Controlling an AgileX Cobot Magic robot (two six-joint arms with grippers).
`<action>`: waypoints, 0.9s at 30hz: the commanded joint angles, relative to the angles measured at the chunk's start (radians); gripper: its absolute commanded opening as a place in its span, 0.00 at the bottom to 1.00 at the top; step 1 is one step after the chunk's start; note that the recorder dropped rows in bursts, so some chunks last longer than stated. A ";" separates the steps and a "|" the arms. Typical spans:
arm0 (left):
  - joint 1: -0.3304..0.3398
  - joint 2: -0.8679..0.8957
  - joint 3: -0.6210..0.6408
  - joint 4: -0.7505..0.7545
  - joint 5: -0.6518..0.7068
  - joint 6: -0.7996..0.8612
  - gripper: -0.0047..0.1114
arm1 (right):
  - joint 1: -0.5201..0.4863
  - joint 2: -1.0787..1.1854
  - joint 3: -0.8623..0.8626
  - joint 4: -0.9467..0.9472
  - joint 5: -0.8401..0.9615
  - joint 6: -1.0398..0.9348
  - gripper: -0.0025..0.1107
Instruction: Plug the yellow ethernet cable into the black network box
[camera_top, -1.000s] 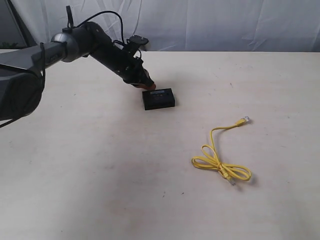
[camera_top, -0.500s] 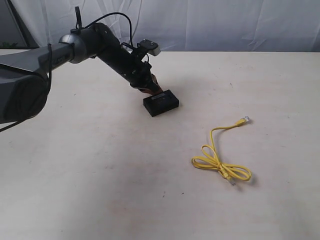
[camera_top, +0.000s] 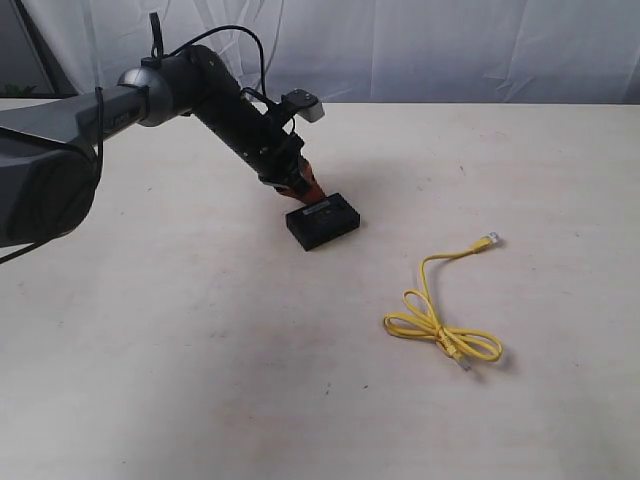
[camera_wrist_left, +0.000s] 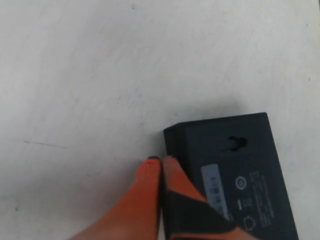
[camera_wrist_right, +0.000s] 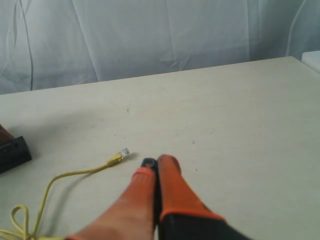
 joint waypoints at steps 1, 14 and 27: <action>-0.004 0.009 0.002 0.019 0.020 0.006 0.04 | -0.005 -0.006 0.002 -0.002 -0.009 -0.003 0.01; -0.036 -0.009 0.002 0.062 0.020 -0.059 0.04 | -0.005 -0.006 0.002 0.000 -0.009 -0.003 0.01; -0.064 -0.040 0.018 0.123 0.020 -0.158 0.04 | -0.005 -0.006 0.002 0.000 -0.009 -0.003 0.01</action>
